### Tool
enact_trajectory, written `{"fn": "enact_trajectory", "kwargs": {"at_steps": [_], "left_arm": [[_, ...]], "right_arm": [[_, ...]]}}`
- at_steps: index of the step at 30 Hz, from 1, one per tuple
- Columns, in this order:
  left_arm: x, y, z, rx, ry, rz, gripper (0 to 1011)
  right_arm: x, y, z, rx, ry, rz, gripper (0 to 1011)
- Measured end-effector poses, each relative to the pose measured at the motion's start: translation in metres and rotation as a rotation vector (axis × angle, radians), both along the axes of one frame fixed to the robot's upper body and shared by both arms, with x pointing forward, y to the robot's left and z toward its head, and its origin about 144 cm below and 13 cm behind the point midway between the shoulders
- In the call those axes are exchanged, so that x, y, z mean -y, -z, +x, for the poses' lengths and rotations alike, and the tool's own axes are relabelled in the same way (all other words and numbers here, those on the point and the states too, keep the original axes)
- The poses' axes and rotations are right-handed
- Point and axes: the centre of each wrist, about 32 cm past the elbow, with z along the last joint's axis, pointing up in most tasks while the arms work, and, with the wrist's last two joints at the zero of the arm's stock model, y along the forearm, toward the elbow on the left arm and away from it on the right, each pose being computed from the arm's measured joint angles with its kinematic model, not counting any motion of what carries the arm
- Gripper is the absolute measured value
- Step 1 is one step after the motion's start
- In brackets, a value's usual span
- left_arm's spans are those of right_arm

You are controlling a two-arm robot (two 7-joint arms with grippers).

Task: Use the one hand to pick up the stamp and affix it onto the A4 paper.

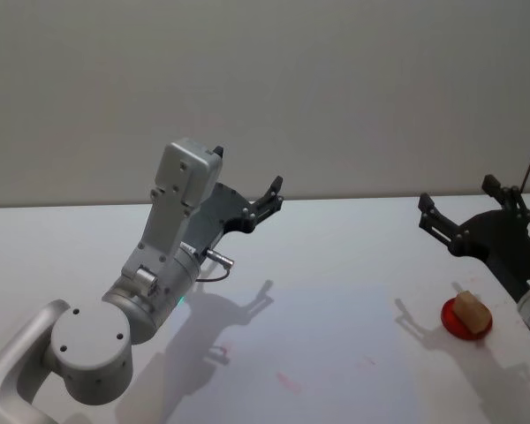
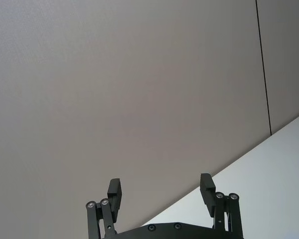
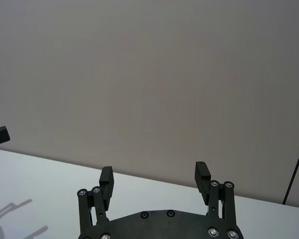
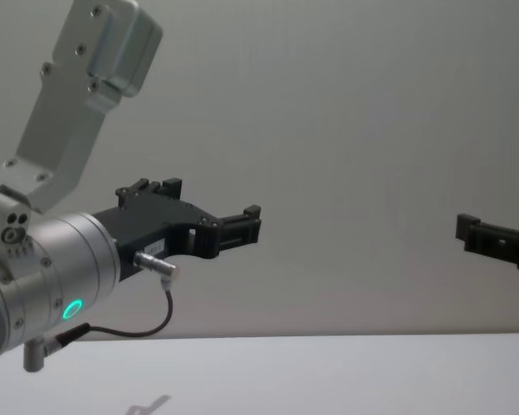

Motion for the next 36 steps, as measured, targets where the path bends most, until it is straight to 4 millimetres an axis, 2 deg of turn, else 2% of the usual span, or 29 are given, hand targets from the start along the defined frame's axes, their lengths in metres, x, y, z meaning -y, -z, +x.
{"fn": "enact_trajectory", "kwargs": {"at_steps": [36], "left_arm": [[0.0, 0.0, 0.0, 0.0, 0.0, 0.0, 1001]], "right_arm": [[0.0001, 0.0001, 0.0, 0.0, 0.0, 0.0, 1001]]}}
